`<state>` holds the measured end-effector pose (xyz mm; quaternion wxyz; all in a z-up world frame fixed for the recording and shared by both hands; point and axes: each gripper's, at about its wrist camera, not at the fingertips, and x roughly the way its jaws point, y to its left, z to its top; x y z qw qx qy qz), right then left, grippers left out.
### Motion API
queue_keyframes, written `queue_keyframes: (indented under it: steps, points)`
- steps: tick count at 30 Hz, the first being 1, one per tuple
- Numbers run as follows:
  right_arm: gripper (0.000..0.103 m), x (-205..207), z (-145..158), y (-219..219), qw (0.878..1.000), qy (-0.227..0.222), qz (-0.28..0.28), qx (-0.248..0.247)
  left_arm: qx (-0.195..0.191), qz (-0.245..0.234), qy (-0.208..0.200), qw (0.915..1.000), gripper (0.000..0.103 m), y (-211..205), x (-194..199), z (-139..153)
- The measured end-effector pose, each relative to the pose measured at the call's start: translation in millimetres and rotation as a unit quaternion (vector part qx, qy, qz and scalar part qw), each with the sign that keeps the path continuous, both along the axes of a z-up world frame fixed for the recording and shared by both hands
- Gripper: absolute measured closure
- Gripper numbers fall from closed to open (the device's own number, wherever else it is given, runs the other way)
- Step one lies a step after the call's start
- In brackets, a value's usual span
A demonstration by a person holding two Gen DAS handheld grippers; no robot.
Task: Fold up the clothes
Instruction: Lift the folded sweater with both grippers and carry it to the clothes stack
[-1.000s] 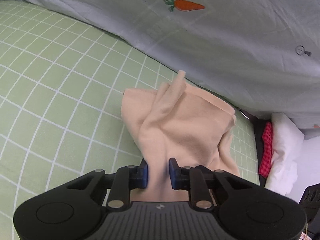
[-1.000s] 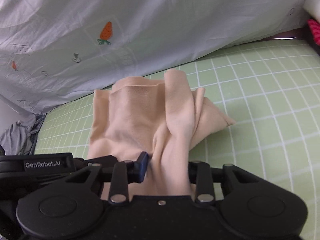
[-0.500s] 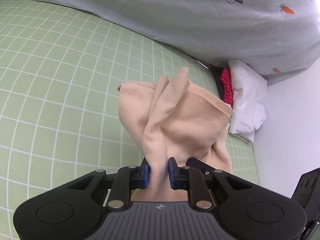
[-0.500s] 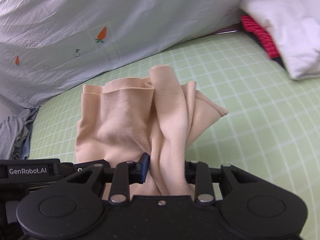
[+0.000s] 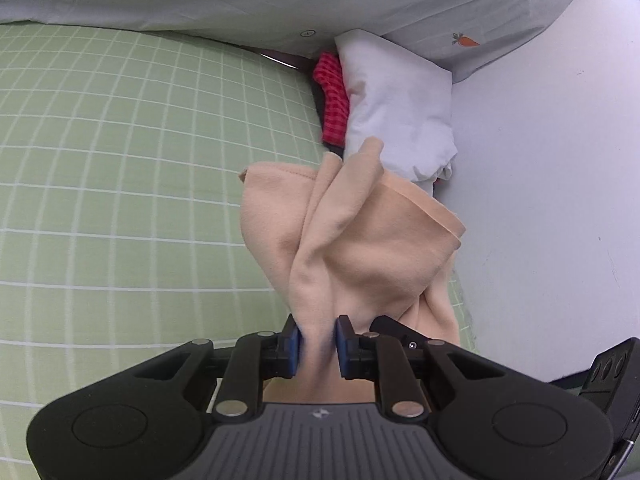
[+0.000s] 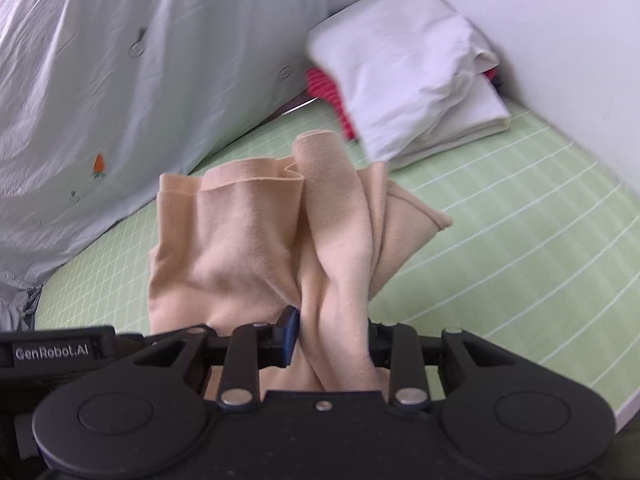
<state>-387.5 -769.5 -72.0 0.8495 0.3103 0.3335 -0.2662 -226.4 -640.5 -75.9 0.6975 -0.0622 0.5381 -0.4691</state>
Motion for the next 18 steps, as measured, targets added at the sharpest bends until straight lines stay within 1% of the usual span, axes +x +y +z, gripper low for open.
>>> queue_keyframes:
  steps: [3,6,9,11,15,16,18]
  points:
    - [0.074,-15,13,-48,0.999,-0.009,0.013,-0.042,-0.02,0.009,-0.002,0.9998,0.084,-47,-17,10]
    - [0.074,-19,29,-98,0.998,-0.019,0.01,-0.064,-0.034,0.009,-0.003,0.9994,0.084,-97,-19,24]
    - [0.074,-11,49,-147,0.995,-0.038,0.018,-0.092,-0.057,0.005,-0.037,0.9977,0.084,-145,-12,46]
    - [0.074,1,63,-178,0.991,-0.056,0.026,-0.115,-0.078,0.009,-0.055,0.9954,0.084,-176,-2,58]
    - [0.074,40,80,-240,0.982,-0.077,0.039,-0.167,-0.108,0.017,-0.069,0.9915,0.084,-243,37,72]
    - [0.073,52,81,-258,0.98,-0.082,0.041,-0.175,-0.112,0.018,-0.081,0.9902,0.084,-259,47,73]
    - [0.072,83,75,-293,0.978,-0.087,0.049,-0.185,-0.098,0.032,-0.109,0.9887,0.083,-290,71,69]
